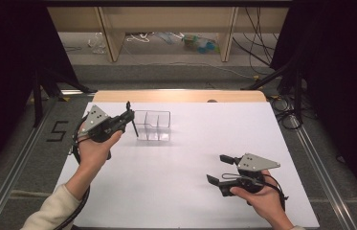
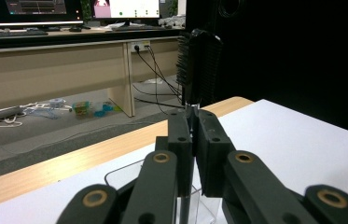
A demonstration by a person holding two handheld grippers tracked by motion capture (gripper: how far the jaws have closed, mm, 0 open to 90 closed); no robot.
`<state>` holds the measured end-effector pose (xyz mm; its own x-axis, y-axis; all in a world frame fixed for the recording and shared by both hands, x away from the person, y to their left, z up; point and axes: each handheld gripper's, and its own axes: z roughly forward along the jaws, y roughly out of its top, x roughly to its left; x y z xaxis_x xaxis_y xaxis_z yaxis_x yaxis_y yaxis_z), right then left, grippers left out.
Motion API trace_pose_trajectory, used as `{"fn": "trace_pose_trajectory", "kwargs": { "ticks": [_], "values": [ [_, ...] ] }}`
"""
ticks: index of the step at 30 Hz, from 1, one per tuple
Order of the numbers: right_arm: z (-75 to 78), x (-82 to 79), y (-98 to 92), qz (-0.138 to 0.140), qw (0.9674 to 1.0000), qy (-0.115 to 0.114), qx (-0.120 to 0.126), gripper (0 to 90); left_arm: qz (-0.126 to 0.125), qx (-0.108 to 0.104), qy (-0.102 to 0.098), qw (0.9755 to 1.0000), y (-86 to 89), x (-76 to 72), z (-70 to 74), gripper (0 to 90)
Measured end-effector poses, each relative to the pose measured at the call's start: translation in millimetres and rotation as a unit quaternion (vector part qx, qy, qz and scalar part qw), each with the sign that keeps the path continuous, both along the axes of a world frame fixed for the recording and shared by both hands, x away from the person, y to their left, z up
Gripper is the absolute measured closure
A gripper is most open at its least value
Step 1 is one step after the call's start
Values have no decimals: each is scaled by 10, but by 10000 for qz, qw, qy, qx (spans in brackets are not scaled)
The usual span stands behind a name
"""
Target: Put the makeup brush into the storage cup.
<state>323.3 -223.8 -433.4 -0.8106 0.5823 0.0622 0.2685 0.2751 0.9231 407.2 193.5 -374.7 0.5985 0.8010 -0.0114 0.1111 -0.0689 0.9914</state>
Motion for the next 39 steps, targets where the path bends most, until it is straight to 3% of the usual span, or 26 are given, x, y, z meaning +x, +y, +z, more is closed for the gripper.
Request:
{"fn": "trace_pose_trajectory", "kwargs": {
  "ticks": [13, 14, 16, 39],
  "values": [
    [-3, 2, 1, -1, 10000, 4, -11, 175, 2, -16, -17, 10000, -6, 19, 38, 850],
    [6, -7, -8, -53, 9999, 20, -102, 175, 1, -4, -28, 10000, -4, 23, 42, 850],
    [-2, 1, -1, -13, 10000, -2, -11, 175, 5, -31, -18, 10000, -6, 29, 48, 850],
    [-4, 4, -3, -13, 10000, -9, -10, 175, 48, -53, -89, 9999, 9, 91, 121, 851]
  ]
}}
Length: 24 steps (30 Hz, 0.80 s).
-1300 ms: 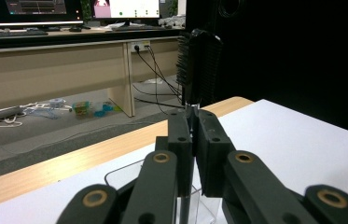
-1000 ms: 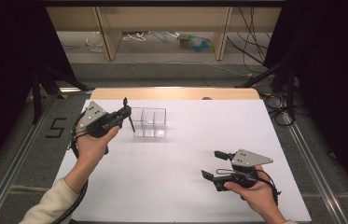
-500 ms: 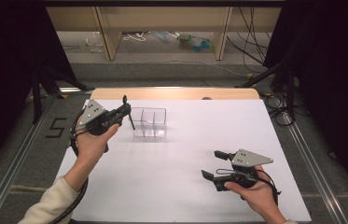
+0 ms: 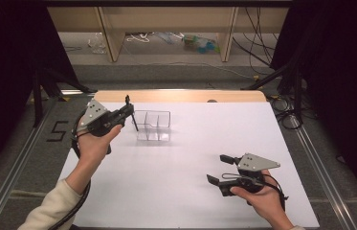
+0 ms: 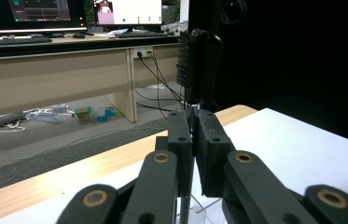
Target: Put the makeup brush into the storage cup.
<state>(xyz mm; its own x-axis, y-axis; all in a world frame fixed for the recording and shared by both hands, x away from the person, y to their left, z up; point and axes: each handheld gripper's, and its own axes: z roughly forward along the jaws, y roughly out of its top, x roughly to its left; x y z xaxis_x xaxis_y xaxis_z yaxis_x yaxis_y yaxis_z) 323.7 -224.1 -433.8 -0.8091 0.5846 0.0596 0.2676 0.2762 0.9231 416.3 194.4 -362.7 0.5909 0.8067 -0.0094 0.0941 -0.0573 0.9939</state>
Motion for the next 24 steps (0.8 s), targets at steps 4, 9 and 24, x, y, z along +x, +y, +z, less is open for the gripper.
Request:
{"fn": "trace_pose_trajectory", "kwargs": {
  "ticks": [4, 9, 24],
  "values": [
    [1, -3, 0, -4, 10000, 14, 2, 175, 6, -29, 7, 10000, -4, 7, 8, 850],
    [0, 0, -2, -13, 10000, -13, -6, 175, 15, -49, 19, 10000, -10, 19, 10, 850],
    [-9, 3, 8, -6, 10000, -33, 72, 175, 120, -93, 57, 9999, -5, 35, 24, 850]
  ]
}}
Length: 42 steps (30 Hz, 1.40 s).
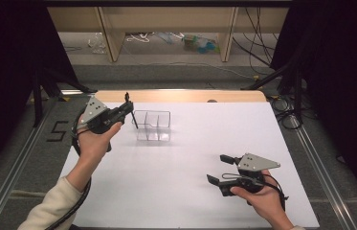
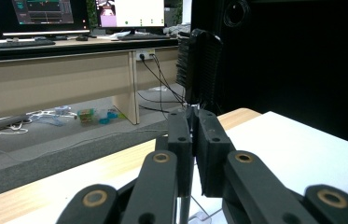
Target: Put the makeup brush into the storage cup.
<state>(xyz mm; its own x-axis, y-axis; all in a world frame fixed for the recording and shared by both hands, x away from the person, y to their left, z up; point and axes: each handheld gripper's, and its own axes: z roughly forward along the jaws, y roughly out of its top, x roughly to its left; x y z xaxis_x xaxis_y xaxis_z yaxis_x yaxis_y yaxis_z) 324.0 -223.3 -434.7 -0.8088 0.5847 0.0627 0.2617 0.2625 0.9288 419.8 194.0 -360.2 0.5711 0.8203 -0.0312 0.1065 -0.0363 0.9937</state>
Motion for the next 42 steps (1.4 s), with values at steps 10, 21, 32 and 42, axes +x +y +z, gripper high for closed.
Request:
{"fn": "trace_pose_trajectory", "kwargs": {
  "ticks": [10, 21, 32, 42],
  "values": [
    [9, -2, -10, -4, 10000, 25, -68, 175, 8, -16, -1, 10000, -1, 21, 6, 850],
    [9, -1, -14, -11, 10000, 12, -87, 175, 24, -44, -6, 10000, -3, 50, 12, 850],
    [5, 1, -12, -9, 10000, 7, -76, 175, 46, -39, -9, 10000, -1, 75, 18, 850],
    [8, -1, -15, -16, 10000, 14, -88, 175, 49, -29, -51, 10000, 0, 99, 34, 850]
  ]
}}
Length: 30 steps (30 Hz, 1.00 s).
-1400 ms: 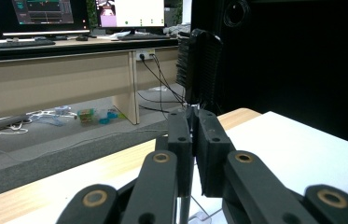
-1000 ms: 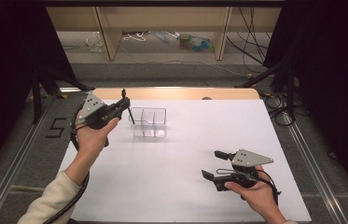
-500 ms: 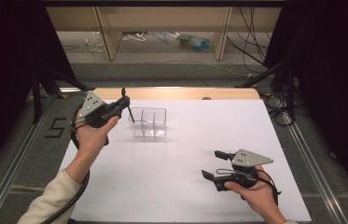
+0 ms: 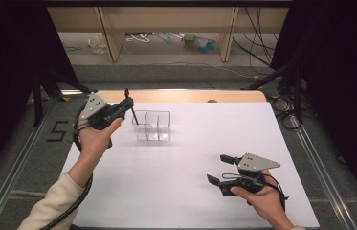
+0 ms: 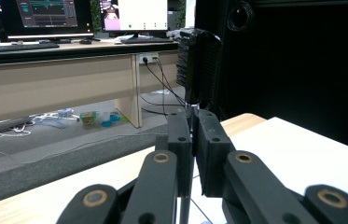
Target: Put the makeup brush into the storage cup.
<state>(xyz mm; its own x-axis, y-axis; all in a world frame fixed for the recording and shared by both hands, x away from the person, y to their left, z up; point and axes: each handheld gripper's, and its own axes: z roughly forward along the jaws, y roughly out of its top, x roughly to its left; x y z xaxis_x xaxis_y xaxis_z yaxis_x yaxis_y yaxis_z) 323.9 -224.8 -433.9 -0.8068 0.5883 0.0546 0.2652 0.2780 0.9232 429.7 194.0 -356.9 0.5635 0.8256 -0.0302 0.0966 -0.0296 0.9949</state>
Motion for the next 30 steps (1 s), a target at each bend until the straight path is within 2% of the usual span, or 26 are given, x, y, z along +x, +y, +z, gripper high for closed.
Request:
{"fn": "trace_pose_trajectory", "kwargs": {
  "ticks": [30],
  "values": [
    [-6, 2, 5, -4, 10000, 11, 24, 175, 24, -81, -7, 10000, -22, 94, 25, 850]
  ]
}}
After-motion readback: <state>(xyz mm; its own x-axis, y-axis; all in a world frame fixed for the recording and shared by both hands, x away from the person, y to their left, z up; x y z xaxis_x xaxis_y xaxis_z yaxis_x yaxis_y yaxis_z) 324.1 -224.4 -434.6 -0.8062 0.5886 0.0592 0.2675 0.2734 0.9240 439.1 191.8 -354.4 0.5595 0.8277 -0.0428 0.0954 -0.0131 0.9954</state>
